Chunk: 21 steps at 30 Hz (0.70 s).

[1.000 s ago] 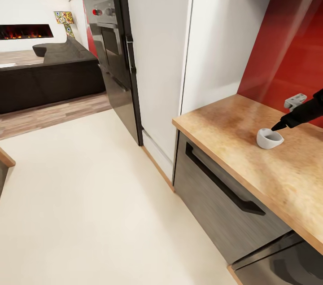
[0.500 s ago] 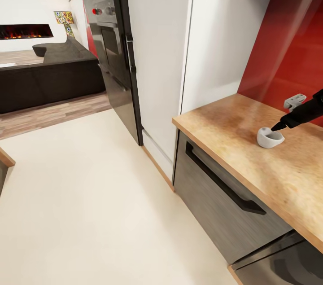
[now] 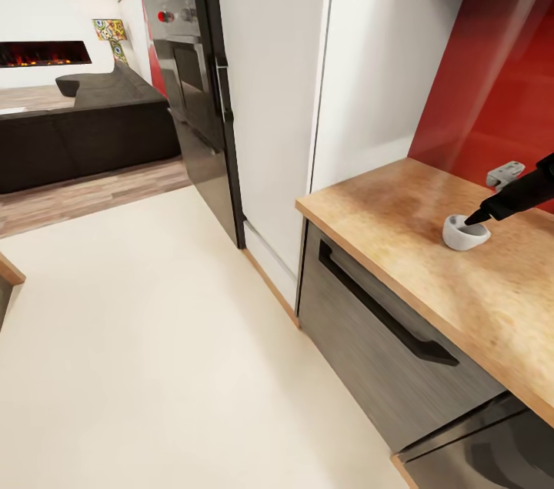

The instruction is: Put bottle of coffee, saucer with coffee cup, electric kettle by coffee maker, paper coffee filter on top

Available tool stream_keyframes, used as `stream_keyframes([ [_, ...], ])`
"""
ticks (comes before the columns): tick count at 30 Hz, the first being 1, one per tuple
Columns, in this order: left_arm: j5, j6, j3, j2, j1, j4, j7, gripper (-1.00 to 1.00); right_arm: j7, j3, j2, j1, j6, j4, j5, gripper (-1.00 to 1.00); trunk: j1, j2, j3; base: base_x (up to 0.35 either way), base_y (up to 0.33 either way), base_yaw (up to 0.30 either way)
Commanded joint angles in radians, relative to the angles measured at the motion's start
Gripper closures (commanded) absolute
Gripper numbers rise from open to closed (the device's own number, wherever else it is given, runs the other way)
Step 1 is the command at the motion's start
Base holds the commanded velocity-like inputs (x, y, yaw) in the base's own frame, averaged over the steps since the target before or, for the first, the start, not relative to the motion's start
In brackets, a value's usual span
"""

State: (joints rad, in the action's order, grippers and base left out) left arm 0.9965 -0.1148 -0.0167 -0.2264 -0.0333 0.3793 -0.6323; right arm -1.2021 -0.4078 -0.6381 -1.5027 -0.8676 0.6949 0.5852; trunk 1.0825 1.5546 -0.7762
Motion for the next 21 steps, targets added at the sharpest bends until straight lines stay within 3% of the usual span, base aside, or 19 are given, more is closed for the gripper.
stream_keyframes([
  [1,0.002,-0.003,-0.002,0.0,0.0,0.001,-0.001,-1.0,-0.011,-0.003,0.0,-0.001,-0.005,0.001,0.007,-1.0,0.0,0.0,-0.001,0.0,0.0,0.0],
  [11,0.002,-0.003,-0.003,0.0,0.0,0.001,-0.001,-1.0,-0.04,-0.003,-0.001,-0.001,-0.005,0.001,0.007,-1.0,0.0,0.0,-0.001,0.0,0.0,0.0],
  [16,0.002,-0.003,-0.003,0.0,0.0,0.001,-0.001,-1.0,-0.042,-0.003,-0.001,-0.001,-0.005,0.001,0.007,-1.0,0.019,0.035,-0.016,0.0,0.0,0.0],
  [21,0.002,-0.004,-0.003,0.0,0.0,0.001,-0.001,-1.0,-0.042,-0.003,-0.001,-0.001,-0.005,0.001,0.007,-1.0,0.019,0.035,-0.016,0.0,0.0,0.0],
])
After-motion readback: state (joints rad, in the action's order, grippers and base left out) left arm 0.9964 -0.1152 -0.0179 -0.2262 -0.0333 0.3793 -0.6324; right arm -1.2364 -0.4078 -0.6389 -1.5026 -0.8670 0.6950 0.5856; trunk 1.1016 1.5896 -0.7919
